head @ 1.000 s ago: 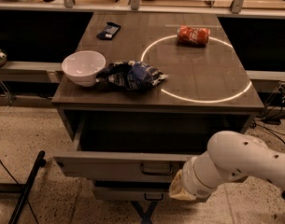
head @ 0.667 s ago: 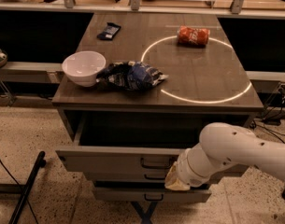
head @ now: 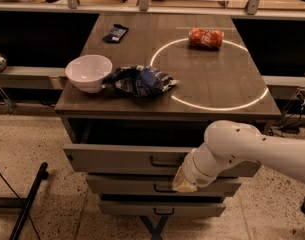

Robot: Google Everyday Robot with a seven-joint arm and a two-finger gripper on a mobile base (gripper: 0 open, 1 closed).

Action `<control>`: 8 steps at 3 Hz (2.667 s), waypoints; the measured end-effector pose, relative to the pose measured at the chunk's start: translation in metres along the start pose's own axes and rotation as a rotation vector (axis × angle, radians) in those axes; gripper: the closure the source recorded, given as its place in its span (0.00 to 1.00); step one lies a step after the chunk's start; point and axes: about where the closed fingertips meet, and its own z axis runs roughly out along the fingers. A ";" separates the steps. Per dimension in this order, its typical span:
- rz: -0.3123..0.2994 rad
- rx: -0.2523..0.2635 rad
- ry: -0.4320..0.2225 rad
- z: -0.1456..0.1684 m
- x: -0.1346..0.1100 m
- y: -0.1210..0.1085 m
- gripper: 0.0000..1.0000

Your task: Close top drawer

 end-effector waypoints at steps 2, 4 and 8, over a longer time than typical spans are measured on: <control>0.029 0.001 0.011 0.002 0.018 -0.021 1.00; 0.070 0.031 -0.010 -0.002 0.034 -0.041 1.00; 0.175 0.016 -0.207 -0.032 0.093 0.014 1.00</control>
Offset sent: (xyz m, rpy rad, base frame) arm 0.0286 -0.0325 -0.0108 -0.0088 0.0107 -0.0503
